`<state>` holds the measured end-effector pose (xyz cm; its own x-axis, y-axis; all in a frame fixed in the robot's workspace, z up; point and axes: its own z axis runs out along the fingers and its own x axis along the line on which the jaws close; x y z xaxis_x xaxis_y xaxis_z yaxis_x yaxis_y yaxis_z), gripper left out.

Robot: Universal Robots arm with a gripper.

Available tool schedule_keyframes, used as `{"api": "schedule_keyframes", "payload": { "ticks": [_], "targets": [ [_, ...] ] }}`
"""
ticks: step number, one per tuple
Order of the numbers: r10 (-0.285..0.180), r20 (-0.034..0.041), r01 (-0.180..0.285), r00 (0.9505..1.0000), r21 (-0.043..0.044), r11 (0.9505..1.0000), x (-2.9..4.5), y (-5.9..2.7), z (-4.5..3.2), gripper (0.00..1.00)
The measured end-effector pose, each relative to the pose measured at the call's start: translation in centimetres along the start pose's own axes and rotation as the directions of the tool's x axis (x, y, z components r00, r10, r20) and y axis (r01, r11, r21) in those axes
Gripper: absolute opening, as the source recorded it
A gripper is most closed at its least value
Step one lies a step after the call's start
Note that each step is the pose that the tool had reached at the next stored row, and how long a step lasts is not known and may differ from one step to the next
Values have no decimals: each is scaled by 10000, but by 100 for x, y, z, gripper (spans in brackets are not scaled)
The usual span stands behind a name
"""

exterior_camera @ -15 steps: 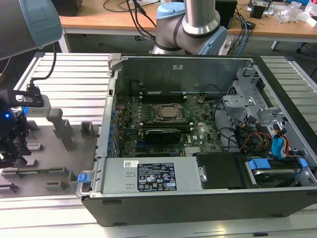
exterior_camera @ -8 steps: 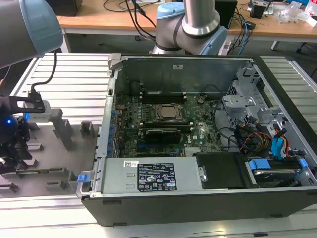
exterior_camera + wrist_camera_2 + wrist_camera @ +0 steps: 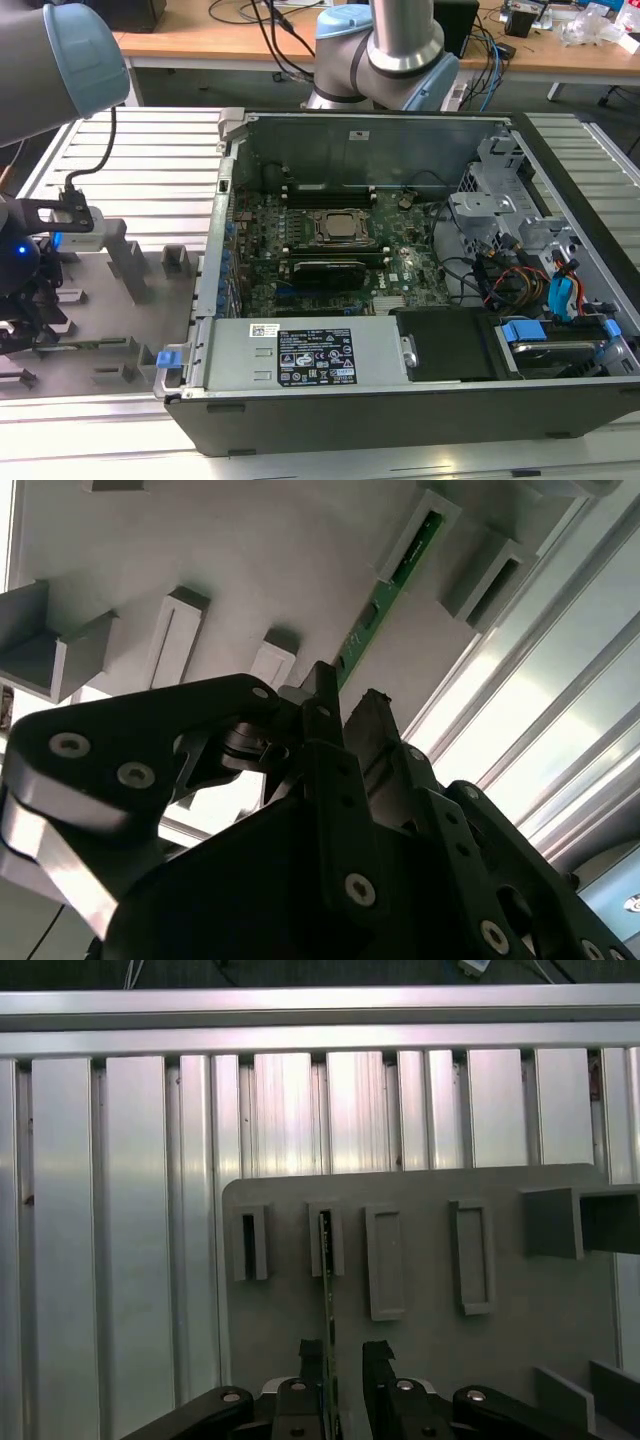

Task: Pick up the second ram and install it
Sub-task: 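Pick up the second ram and move it above second insertion slot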

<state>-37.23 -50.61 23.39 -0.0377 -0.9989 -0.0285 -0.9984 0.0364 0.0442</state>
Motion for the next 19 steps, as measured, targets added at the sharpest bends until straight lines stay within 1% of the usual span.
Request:
{"api": "schedule_keyframes", "payload": {
  "ticks": [3, 7, 10, 11, 12, 14, 16, 19],
  "targets": [
    [1, -1, -1, 10000, -1, 10000, 3, -1, 30, 30],
    [-16, -1, 16, 10000, -1, 10000, 31, -5, 88, 30],
    [-141, -6, 141, 9999, -4, 9999, 32, -40, 162, 30],
    [-184, -8, 184, 9998, -5, 9998, 32, -45, 178, 30],
    [-256, -11, 256, 9997, -7, 9997, 34, -52, 228, 30],
    [-283, -12, 283, 9996, -8, 9996, 36, -55, 284, 30],
    [-311, -13, 311, 9995, -9, 9995, 37, -56, 325, 30],
    [-313, -14, 313, 9995, -10, 9995, 37, -56, 328, 30]
  ]
}}
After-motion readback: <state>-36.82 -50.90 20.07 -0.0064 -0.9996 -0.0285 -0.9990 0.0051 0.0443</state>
